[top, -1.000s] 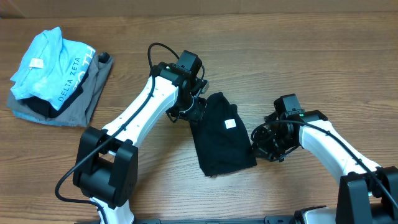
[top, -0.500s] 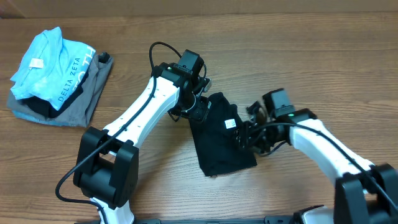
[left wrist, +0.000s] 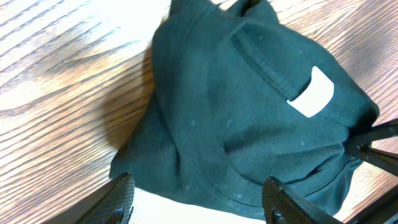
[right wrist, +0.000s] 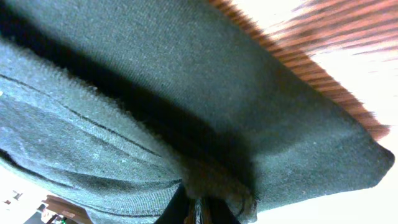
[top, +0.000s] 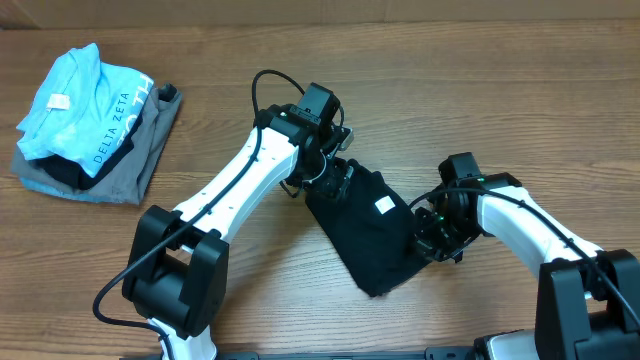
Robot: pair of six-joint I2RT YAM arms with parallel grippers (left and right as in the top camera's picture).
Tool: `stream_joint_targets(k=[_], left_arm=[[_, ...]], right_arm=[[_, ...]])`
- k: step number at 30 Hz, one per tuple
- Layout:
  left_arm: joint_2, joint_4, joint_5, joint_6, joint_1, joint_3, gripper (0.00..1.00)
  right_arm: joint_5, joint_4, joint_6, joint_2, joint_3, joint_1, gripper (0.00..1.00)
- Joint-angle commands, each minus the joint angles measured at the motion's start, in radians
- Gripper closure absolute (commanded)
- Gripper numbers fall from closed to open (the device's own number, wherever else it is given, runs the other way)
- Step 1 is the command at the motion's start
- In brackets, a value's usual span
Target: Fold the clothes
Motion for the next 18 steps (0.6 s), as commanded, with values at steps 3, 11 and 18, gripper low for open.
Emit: stream_joint_targets(k=[3,11,18], left_arm=[[0.007,0.013,0.018,-0.03,-0.038,0.011,0.3],[0.1,0.028,0.017,-0.028,-0.067,0.011,0.41],[0.195,0.042,0.018,-0.014,-0.065,0.011,0.71]], right_arm=[[0.072,0.008,-0.026,-0.035,0.025,-0.014,0.96],[0.103,0.071,0.039,-0.042,0.058,-0.09,0.79],[0.053,-0.066,-0.009,-0.11,0.091,-0.194,0.73]])
